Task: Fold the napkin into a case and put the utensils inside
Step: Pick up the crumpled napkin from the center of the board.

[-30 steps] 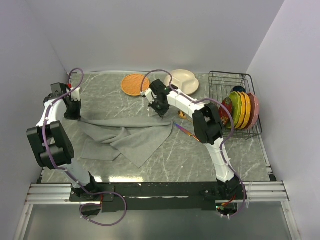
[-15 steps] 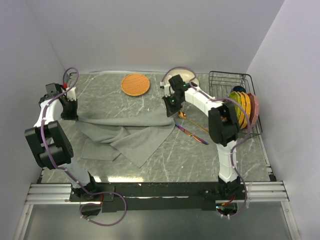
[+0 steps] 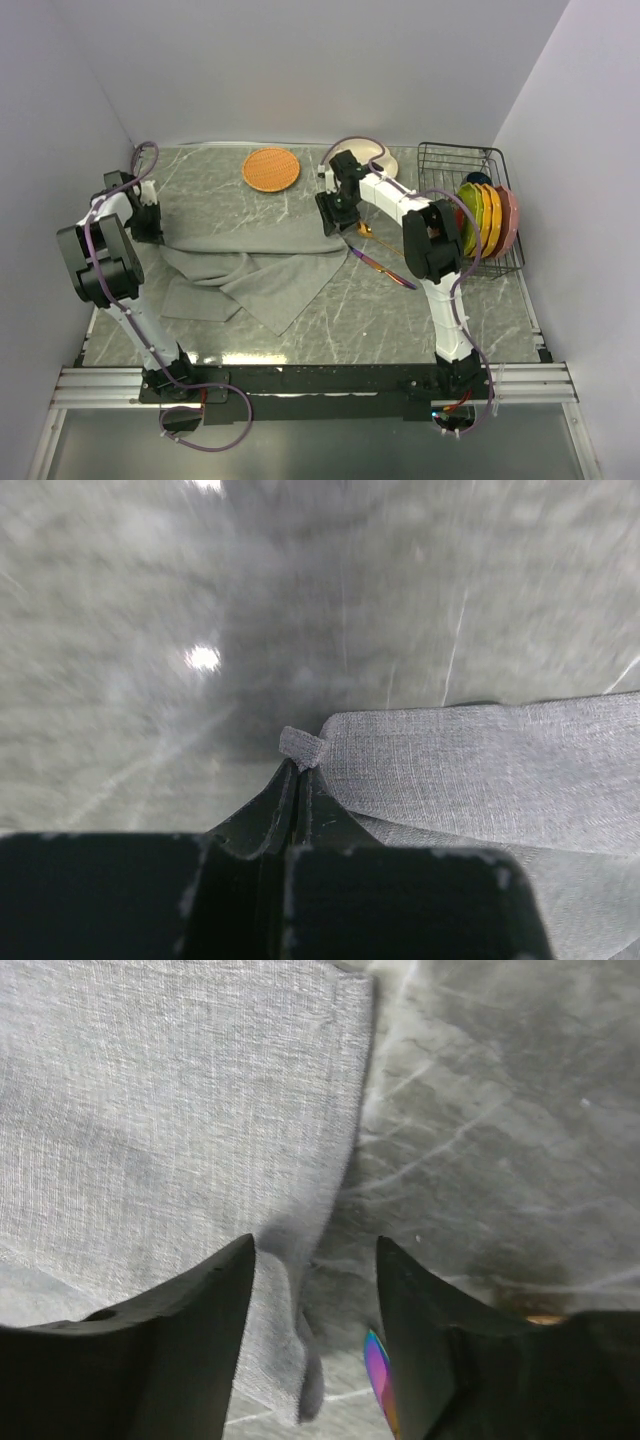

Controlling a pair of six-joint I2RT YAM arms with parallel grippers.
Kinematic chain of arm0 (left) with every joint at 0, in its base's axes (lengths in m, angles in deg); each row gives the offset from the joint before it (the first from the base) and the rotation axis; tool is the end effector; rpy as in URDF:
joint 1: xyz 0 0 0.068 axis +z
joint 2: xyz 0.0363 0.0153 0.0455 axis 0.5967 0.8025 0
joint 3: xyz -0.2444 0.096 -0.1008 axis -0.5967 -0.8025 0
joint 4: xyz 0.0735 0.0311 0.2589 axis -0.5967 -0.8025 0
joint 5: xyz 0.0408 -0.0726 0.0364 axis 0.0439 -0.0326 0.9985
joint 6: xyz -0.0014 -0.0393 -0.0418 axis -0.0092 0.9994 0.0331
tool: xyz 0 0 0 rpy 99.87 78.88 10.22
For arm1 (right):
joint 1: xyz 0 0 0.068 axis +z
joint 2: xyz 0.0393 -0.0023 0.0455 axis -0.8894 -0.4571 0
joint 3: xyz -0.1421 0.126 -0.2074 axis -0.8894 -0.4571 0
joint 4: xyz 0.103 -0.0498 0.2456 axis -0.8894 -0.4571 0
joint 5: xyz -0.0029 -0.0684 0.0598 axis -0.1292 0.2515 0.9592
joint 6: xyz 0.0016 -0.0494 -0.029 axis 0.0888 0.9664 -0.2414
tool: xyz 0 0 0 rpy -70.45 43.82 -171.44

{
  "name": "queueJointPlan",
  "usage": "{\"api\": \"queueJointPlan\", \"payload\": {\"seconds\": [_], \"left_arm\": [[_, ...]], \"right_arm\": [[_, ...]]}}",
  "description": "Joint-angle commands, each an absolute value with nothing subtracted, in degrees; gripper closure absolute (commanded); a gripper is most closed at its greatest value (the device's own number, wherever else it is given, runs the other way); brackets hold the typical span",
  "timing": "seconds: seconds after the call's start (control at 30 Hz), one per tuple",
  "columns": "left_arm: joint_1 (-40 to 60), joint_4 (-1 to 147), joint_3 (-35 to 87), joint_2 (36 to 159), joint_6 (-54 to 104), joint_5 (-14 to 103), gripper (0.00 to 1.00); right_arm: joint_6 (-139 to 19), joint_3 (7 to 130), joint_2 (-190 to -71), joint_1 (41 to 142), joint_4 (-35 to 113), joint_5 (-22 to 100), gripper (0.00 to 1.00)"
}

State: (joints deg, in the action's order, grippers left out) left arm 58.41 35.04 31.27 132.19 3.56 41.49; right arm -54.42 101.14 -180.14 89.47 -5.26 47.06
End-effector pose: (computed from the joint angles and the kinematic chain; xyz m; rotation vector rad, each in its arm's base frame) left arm 0.3770 0.1421 0.1739 -0.2331 2.7246 -0.1221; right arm 0.4408 0.2338 0.1729 -0.6879 2.7040 0.5042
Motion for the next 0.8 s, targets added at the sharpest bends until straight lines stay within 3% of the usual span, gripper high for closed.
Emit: {"api": "queueJointPlan", "payload": {"seconds": [0.0,0.4,0.63,0.73,0.77], "left_arm": [[57.9,36.5,35.6,133.0,4.5,40.7,0.99],[56.8,36.3,36.6,134.4,5.5,40.7,0.99],[56.8,36.0,37.6,135.0,5.1,40.9,0.99],[56.8,36.0,37.7,135.2,5.0,40.9,0.99],[56.8,36.0,37.8,135.2,4.9,40.7,0.99]], "right_arm": [[-54.1,106.7,-179.4,89.5,-4.0,42.3,0.39],[-54.8,115.7,-187.3,91.4,-0.2,38.2,0.39],[-54.8,113.6,-188.3,93.5,1.2,37.5,0.41],[-54.6,111.8,-188.5,94.8,1.3,36.7,0.49],[-54.6,111.3,-188.6,95.1,1.9,36.6,0.58]]}}
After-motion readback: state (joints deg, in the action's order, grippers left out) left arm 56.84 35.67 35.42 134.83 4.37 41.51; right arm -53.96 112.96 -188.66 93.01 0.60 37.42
